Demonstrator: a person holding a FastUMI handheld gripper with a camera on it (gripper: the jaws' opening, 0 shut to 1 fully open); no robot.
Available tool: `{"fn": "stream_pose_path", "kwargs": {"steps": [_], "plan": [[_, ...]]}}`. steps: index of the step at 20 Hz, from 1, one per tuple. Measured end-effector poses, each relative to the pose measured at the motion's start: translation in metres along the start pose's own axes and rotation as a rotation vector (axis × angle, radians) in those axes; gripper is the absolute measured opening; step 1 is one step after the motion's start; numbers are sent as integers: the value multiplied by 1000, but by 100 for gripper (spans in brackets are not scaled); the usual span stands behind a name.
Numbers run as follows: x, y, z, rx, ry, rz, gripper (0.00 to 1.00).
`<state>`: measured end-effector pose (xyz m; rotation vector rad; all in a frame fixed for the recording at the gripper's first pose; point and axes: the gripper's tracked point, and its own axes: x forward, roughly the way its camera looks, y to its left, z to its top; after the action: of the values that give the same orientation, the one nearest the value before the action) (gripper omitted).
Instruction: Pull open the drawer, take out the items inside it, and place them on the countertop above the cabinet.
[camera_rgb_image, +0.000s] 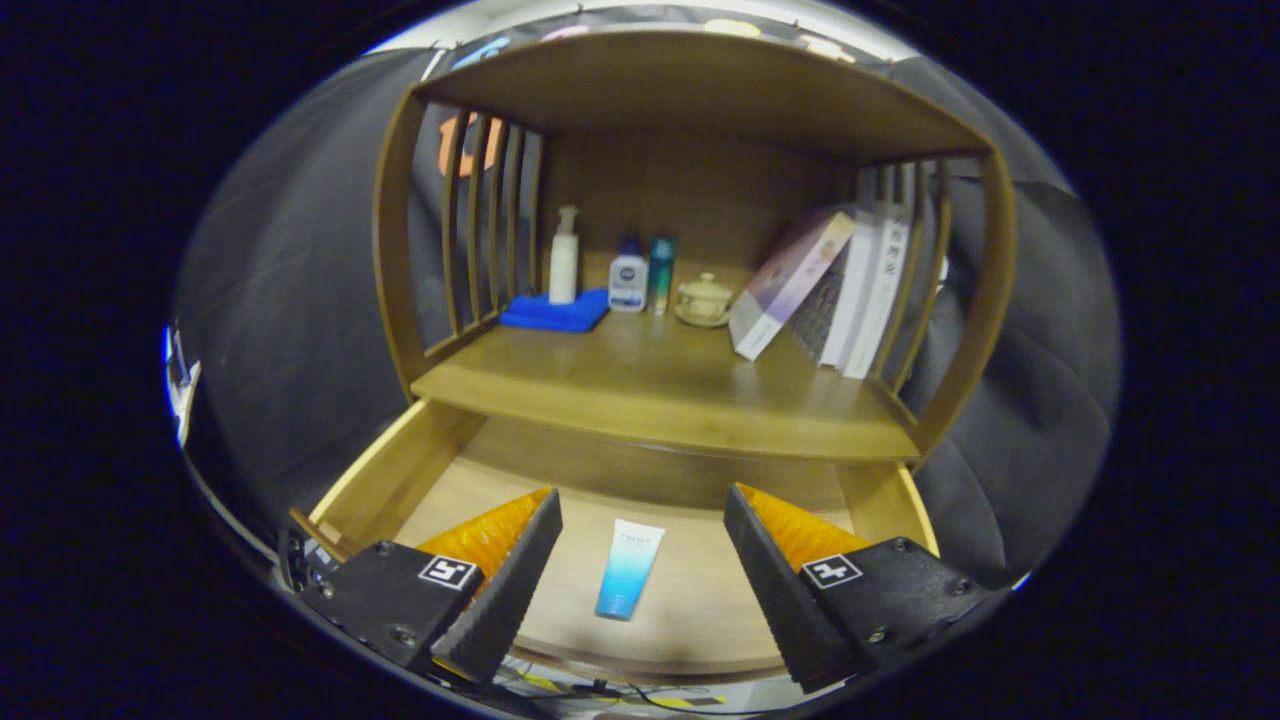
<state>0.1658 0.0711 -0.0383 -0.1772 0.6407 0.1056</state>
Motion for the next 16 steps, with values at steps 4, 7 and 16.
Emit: {"fn": "stream_pose_path", "kwargs": {"steps": [4, 7, 16], "plan": [[40, 1, -14, -12, 215, 12, 100], [58, 3, -41, 7, 404, 24, 100], [74, 8, -95, 74, 697, 36, 89]]}}
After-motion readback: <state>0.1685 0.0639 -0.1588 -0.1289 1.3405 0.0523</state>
